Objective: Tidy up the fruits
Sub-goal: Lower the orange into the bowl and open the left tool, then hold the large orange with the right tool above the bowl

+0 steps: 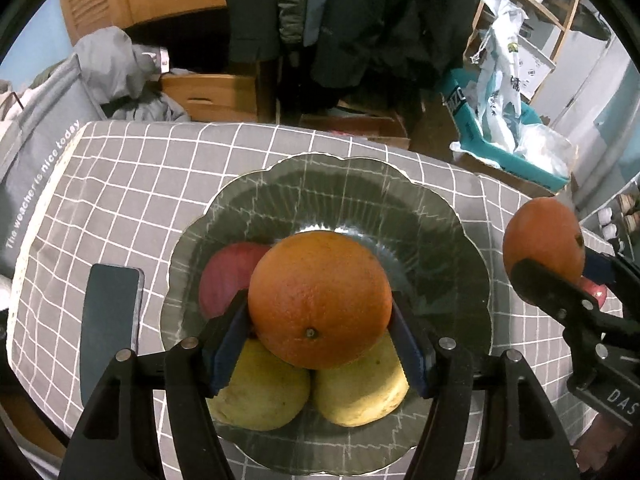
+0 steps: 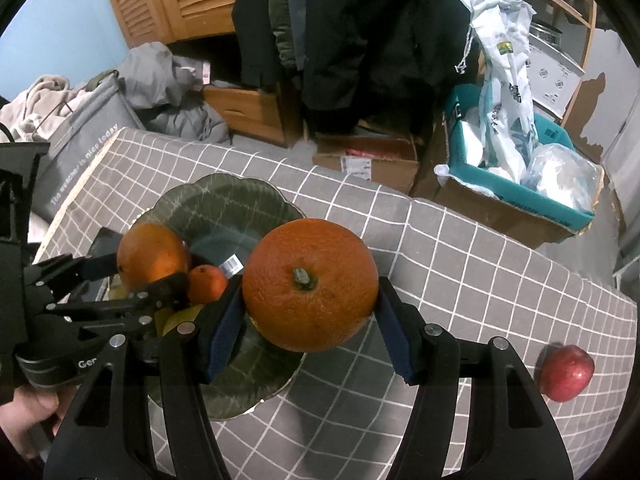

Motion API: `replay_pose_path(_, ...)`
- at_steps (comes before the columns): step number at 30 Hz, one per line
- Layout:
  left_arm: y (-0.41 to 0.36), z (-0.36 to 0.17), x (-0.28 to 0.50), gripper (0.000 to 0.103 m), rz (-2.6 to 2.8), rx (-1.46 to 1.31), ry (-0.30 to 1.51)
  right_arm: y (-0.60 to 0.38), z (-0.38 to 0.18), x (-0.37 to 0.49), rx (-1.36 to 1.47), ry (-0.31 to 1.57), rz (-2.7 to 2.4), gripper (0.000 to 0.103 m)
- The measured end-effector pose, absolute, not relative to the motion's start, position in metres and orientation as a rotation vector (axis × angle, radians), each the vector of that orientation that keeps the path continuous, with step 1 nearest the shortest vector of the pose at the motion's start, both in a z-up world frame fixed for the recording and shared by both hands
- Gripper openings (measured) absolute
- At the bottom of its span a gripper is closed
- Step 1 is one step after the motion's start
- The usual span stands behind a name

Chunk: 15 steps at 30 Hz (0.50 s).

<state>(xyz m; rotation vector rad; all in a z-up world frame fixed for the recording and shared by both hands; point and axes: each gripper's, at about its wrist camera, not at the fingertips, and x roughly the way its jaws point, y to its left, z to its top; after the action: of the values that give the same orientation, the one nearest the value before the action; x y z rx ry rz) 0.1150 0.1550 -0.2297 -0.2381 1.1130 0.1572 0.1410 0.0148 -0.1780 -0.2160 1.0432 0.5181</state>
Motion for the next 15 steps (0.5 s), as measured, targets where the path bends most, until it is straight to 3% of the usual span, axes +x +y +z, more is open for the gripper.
replay_pose_path(3, 0.156, -0.229, 0.114, 0.071, 0.152, -0.249, 1.107, 0.015, -0.178, 0.141, -0.214, 1.043, 0.518, 0.064)
replay_pose_path(7, 0.152, -0.211, 0.11, 0.092, 0.167, -0.199, 1.022, 0.015, -0.178, 0.141, -0.213, 1.044, 0.516, 0.064)
replay_pose_path(15, 0.171, -0.202, 0.1, 0.092, 0.204, -0.248, 1.012, 0.019, -0.183, 0.142, -0.214, 1.06, 0.523, 0.064)
